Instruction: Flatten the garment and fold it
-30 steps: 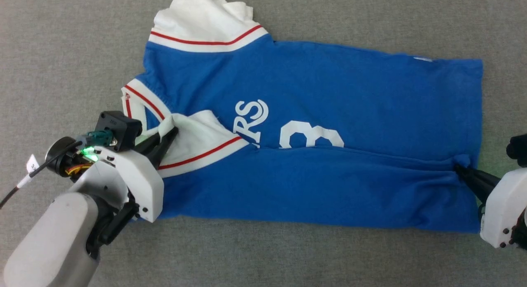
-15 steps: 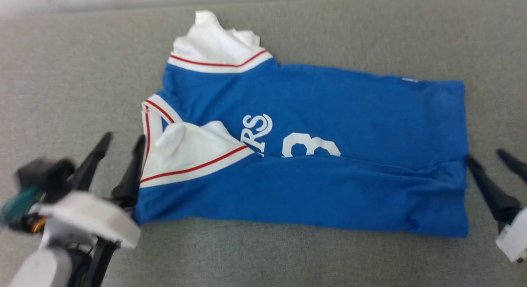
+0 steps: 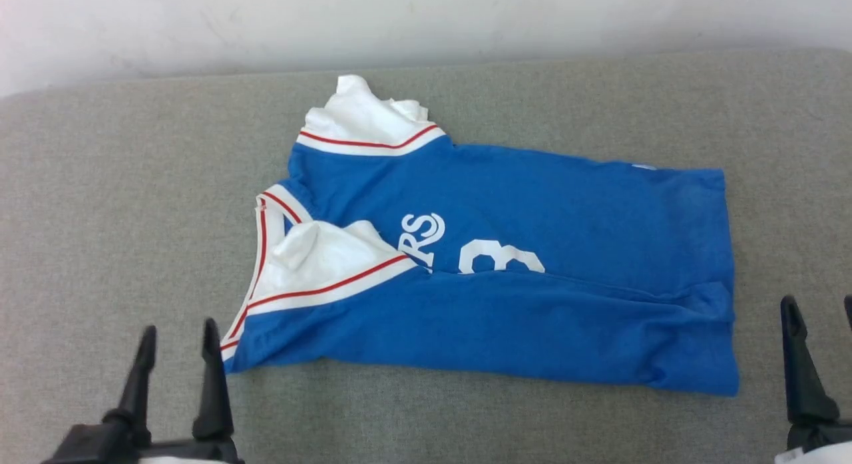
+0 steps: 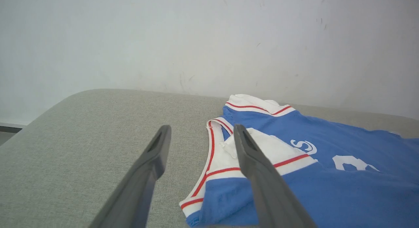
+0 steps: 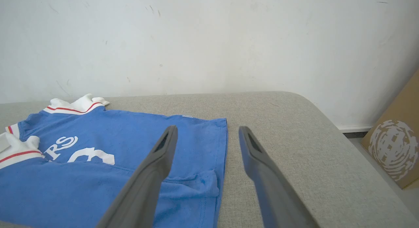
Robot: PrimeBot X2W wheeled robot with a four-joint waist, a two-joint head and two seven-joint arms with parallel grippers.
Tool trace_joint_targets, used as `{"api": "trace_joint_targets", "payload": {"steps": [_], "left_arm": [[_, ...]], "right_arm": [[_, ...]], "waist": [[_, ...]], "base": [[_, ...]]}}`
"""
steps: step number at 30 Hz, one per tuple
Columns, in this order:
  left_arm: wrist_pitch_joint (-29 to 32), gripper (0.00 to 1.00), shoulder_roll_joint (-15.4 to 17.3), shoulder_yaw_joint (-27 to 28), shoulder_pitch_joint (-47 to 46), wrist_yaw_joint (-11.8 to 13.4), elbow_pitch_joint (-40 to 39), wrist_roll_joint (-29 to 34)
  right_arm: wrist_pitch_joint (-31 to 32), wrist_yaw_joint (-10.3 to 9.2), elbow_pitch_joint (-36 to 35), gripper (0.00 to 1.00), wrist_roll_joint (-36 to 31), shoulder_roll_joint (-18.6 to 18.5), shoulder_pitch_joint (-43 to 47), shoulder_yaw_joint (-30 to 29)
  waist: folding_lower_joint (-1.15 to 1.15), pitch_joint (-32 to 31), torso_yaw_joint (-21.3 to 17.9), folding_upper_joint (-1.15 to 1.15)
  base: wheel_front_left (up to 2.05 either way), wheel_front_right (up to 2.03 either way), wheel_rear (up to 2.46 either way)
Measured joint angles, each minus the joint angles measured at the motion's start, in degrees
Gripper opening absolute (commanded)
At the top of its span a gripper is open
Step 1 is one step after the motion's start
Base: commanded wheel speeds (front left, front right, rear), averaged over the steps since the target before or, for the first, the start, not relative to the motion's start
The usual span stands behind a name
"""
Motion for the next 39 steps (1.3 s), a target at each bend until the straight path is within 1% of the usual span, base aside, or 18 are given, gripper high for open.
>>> {"api": "trace_joint_targets", "payload": {"steps": [2,4,9,12,15,17,19,25,26,27,29,31,34,37,39], "left_arm": [[1.5,1.0,0.8,-0.6,0.3,0.0,0.6,0.7],[5.4,1.0,2.9,-1.2,0.2,-0.3,1.1,0.8],[20.0,1.0,9.8,-4.0,-2.9,-4.1,3.1,0.5],[26.6,1.0,12.6,-5.1,-6.4,-6.3,4.4,-0.1],[31.7,1.0,13.4,-5.8,-9.1,-8.0,5.7,-2.3],[35.2,1.0,13.6,-6.1,-10.6,-8.3,7.0,-3.6],[38.7,1.0,14.4,-6.6,-11.7,-8.6,8.6,-4.2],[44.1,0.99,15.2,-6.7,-15.0,-9.3,10.4,-6.9],[44.5,0.47,15.2,-6.6,-15.4,-9.3,10.4,-7.1],[44.7,0.0,15.1,-6.5,-15.8,-9.3,10.4,-7.5],[44.7,0.0,14.7,-6.3,-16.2,-9.7,10.5,-8.6],[44.3,0.0,13.7,-6.2,-16.3,-9.7,10.4,-9.4],[42.9,0.0,12.9,-5.8,-15.7,-9.4,10.3,-9.7],[41.6,0.0,12.0,-5.5,-14.7,-8.9,9.5,-10.1],[41.1,0.0,11.4,-5.6,-14.0,-8.6,8.7,-10.2]], "right_arm": [[-0.7,0.0,0.2,1.0,-0.8,0.4,0.6,0.2],[-1.0,0.0,0.3,1.0,-1.8,0.6,0.6,0.3],[-1.0,0.0,0.2,1.0,-2.3,0.9,0.3,0.8],[-0.9,0.0,0.2,1.0,-2.4,1.0,-0.3,1.6],[-0.8,0.0,0.3,1.0,-2.7,1.0,-0.8,2.0],[-0.5,0.0,0.4,1.0,-2.7,1.0,-0.9,1.9],[-0.4,0.0,0.6,1.0,-2.7,1.0,-0.9,2.0],[-0.3,0.0,0.8,1.0,-2.7,0.9,-1.8,1.9],[-0.3,0.0,0.8,1.0,-2.7,0.9,-1.8,1.9],[0.0,0.0,0.8,1.0,-2.7,0.8,-1.8,2.0],[0.6,0.0,0.8,1.0,-2.7,0.4,-2.1,2.3],[1.6,0.0,0.9,1.0,-2.7,-0.3,-2.6,2.7],[4.7,0.0,1.2,1.0,-1.5,-1.3,-3.2,2.9],[10.5,0.0,1.5,1.0,1.6,-1.7,-3.9,1.6],[16.8,0.0,2.2,1.0,3.4,-1.7,-4.4,-0.3]], "waist": [[0.0,-0.4,0.0,0.0],[0.0,-0.5,-0.1,0.0],[0.01,0.0,-0.4,0.0],[0.01,1.0,-0.6,0.0],[0.02,2.4,-0.9,0.0],[0.02,3.4,-1.2,0.0],[0.02,4.3,-1.6,0.0],[0.01,6.6,-2.8,0.0],[0.01,6.9,-3.0,0.0],[0.01,7.1,-3.2,0.0],[0.02,7.2,-3.4,0.0],[0.01,7.1,-3.4,0.0],[0.02,6.4,-3.1,0.0],[0.02,5.7,-2.7,0.0],[0.02,5.3,-2.3,0.0]], "base": [[0.0,0.0,0.0],[0.0,0.0,0.0],[0.0,0.0,0.0],[0.0,0.0,0.0],[0.0,0.0,0.0],[0.0,0.0,0.0],[0.0,0.0,0.0],[0.0,0.0,0.0],[0.0,0.0,0.0],[0.0,0.0,0.0],[0.0,0.0,0.0],[0.0,0.0,0.0],[0.0,0.0,0.0],[0.0,0.0,0.0],[0.0,0.0,0.0]]}}
